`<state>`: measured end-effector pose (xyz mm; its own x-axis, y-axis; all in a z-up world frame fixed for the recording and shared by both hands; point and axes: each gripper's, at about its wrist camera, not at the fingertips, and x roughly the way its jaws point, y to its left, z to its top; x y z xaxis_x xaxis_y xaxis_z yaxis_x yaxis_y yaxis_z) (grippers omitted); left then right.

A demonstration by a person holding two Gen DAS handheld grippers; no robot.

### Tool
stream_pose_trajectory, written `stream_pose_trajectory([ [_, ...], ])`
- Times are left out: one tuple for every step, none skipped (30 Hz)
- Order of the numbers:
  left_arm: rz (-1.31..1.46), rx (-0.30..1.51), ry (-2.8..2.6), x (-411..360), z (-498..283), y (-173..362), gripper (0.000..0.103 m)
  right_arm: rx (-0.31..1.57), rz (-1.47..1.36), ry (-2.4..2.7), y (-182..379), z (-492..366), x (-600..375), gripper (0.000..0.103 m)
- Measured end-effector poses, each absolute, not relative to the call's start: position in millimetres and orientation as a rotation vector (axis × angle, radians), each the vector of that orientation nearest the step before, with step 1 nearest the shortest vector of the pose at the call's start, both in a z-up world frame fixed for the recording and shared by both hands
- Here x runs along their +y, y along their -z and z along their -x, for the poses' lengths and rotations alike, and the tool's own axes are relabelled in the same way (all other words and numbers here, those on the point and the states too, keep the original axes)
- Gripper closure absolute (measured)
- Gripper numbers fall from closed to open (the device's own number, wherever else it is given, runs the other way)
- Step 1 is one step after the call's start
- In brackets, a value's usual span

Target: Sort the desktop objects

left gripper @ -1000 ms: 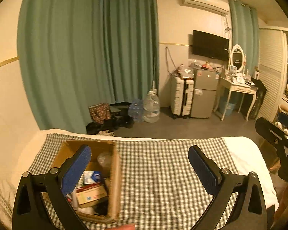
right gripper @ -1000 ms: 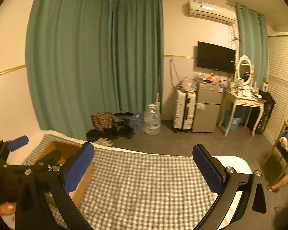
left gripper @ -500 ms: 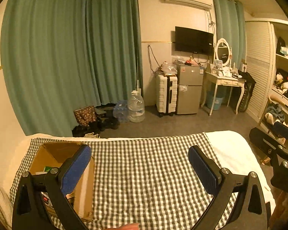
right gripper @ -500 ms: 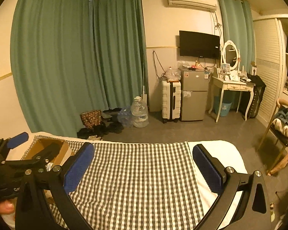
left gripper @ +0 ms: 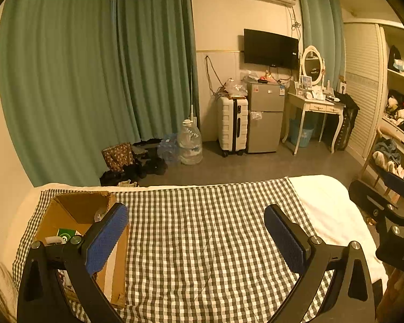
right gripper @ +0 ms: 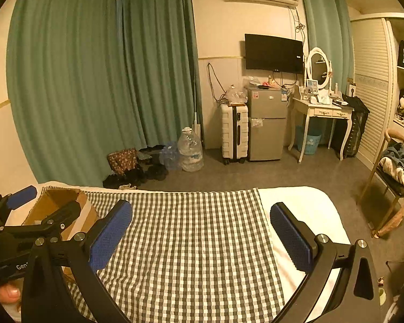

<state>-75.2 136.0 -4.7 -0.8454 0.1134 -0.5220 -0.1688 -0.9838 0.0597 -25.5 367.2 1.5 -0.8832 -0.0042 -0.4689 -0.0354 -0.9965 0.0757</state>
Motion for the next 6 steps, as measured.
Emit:
stream_pose_trajectory([
  [0.808,0.153,-2.880,135.7,75.8,4.7,0.000,0.127,0.758,-3.030,-0.7,25.4,366.2,0.000],
  [0.811,0.151,-2.879,135.8,75.4,4.9,0.000,0.125,0.760,-3.031,0.0,25.1,364.4,0.000],
  [0.813,0.150,-2.879,134.9,75.4,5.1,0.000,0.125,0.762,-3.031,0.8,25.9,364.4,0.000],
  [0.815,0.151,-2.880,134.7,76.0,5.3,0.000,0.125,0.766,-3.030,1.9,26.0,363.4,0.000],
  [0.816,0.150,-2.880,134.5,75.7,5.5,0.000,0.127,0.768,-3.031,2.8,26.2,362.9,0.000],
  [0.819,0.149,-2.878,134.5,76.1,5.5,0.000,0.130,0.769,-3.032,3.0,25.8,362.5,0.000],
])
